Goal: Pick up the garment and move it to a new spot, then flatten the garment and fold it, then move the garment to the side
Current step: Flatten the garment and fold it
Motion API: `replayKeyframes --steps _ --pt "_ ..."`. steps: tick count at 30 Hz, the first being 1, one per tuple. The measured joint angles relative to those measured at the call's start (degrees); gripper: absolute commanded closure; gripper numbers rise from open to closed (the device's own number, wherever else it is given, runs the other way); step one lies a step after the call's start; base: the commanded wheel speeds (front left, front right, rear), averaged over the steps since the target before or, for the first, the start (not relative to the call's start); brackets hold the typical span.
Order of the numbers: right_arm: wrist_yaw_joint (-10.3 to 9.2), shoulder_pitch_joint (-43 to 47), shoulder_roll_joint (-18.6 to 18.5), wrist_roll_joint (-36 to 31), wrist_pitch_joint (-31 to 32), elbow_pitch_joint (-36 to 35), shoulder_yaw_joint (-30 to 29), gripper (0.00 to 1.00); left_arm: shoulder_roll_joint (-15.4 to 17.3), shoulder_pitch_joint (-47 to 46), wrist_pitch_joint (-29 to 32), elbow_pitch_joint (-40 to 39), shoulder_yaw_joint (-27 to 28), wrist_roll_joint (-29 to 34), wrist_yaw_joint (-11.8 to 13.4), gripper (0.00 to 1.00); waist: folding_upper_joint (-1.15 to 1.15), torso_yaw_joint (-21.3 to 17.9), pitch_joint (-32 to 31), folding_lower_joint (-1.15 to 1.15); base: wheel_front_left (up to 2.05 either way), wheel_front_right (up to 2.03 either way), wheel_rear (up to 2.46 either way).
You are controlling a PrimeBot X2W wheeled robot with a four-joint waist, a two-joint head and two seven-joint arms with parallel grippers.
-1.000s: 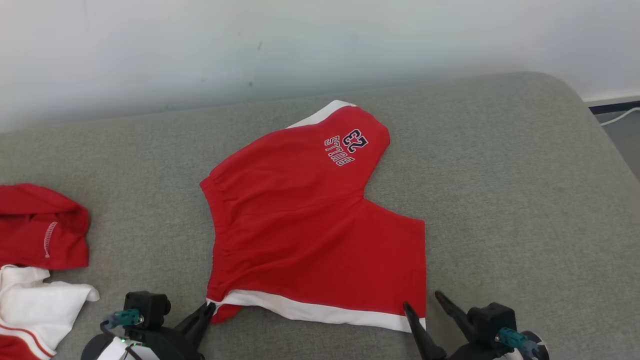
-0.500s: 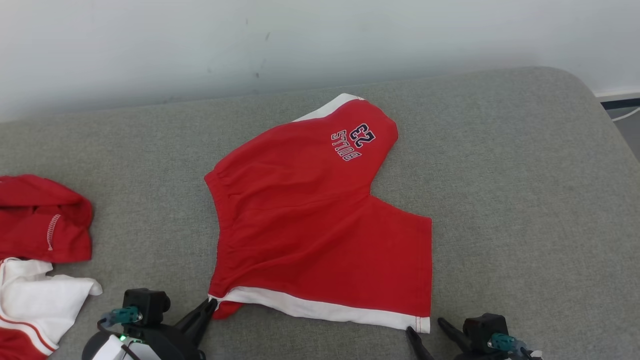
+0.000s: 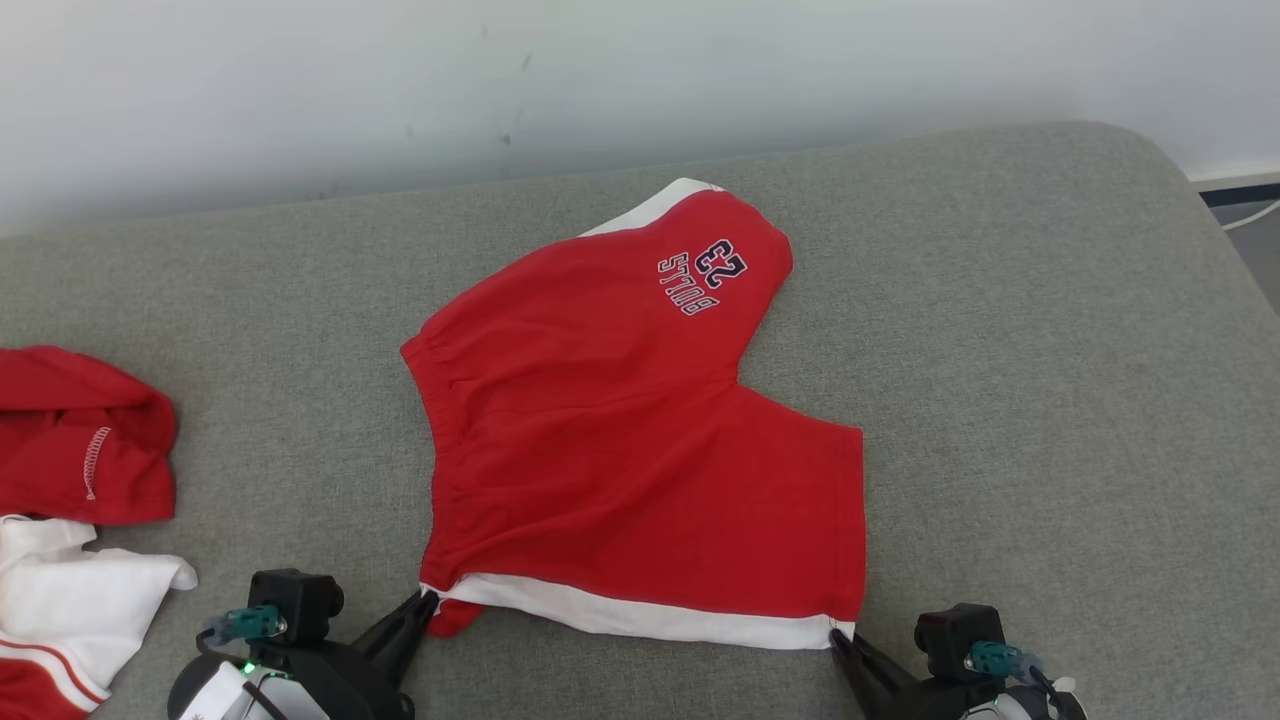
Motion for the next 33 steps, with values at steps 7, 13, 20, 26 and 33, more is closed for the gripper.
replayKeyframes --steps 7,13,20,26,33 --pt "0.27 0.68 -1.18 0.59 1.03 -1.26 -0.38 1.00 0.42 0.16 -0.75 -0.09 0.43 -2.47 0.00 1.00 0.00 0.08 -0.08 0.00 0.00 0.00 0.00" --pt "1.01 3.93 -3.76 1.58 2.44 -3.74 -1.43 1.00 1.93 3.60 -1.41 -3.85 0.53 -4.89 0.01 1.00 0.00 -0.27 -0.56 0.00 0.00 0.00 0.00" --pt "1.04 8.91 -6.99 3.45 4.86 -8.65 -3.45 1.00 4.64 10.49 -1.52 -11.65 -0.75 -7.86 0.01 1.00 0.00 -0.30 -1.18 -0.01 0.00 0.00 0.00" --pt "0.82 14.55 -9.42 5.35 8.15 -13.60 -5.52 1.00 6.92 15.45 -1.58 -16.78 -0.79 -10.93 0.00 1.00 0.00 0.09 -1.68 -0.01 0.00 0.00 0.00" --pt "-0.35 18.47 -11.43 6.47 12.15 -19.34 -7.03 1.00 9.21 20.87 0.38 -22.41 -0.42 -13.62 -0.42 1.00 0.00 -0.02 -1.87 -0.01 0.00 0.00 0.00"
